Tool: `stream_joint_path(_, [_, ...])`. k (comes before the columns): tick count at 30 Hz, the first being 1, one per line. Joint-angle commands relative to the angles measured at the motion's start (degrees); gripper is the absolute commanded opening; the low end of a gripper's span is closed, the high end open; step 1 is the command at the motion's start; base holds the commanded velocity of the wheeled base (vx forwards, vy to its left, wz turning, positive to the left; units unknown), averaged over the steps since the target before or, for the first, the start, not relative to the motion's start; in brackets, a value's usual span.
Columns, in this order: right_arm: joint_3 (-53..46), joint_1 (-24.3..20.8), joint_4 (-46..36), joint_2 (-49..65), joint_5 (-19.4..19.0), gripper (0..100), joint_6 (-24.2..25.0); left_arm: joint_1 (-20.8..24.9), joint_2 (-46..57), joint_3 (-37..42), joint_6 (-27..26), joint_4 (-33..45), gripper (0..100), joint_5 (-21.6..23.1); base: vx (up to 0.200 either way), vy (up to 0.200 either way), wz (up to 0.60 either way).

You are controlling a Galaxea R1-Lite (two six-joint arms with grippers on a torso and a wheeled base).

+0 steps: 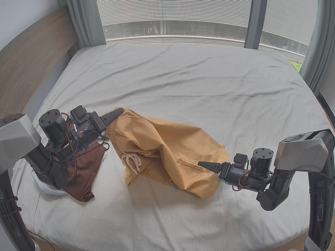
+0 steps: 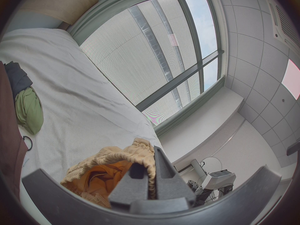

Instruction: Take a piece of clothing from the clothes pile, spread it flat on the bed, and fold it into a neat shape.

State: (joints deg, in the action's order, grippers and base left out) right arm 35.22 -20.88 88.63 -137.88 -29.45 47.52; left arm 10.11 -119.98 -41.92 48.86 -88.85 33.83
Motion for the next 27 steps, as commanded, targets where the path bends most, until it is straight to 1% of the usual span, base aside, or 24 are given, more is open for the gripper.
stream_joint_path(1, [0.2, 0.0, 0.1, -0.3, 0.0, 100, -0.1, 0.0, -0.2, 0.0, 0.0, 0.0, 0, 0.0, 0.000, 0.000, 0.00])
stream_joint_path(4, [0.3, 0.1, 0.1, -0.4, 0.0, 100, -0.1, 0.0, -0.2, 0.0, 0.0, 0.0, 0, 0.0, 0.000, 0.000, 0.00])
stream_joint_path(5, [0.3, 0.1, 0.1, -0.4, 0.0, 0, -0.1, 0.1, -0.2, -0.1, 0.0, 0.0, 0, 0.0, 0.000, 0.000, 0.00])
stream_joint_path(14, [0.0, 0.8, 0.1, -0.1, -0.1, 0, -0.1, 0.1, -0.1, -0.1, 0.0, 0.0, 0, 0.0, 0.000, 0.000, 0.00])
stream_joint_path(16, [-0.7, 0.9, 0.1, 1.0, -0.1, 0, -0.8, -0.1, 0.3, -0.3, 0.1, -0.1, 0, 0.0, 0.000, 0.000, 0.00])
stream_joint_path(21, [-3.1, 1.8, 0.0, 7.6, -0.6, 0, -1.9, -0.4, 2.7, 0.4, 0.2, -0.1, 0, 0.5, 0.000, 0.000, 0.00])
stream_joint_path(23, [-3.9, 2.0, 0.0, 10.3, -1.3, 0, -2.0, -0.4, 3.6, 0.8, 0.2, -0.1, 0, 0.7, 0.000, 0.000, 0.00])
stream_joint_path(27, [-5.2, 3.9, 0.0, 15.0, -3.2, 0, -2.0, -0.4, 4.1, 1.8, -0.3, -0.1, 0, 1.0, 0.000, 0.000, 0.00])
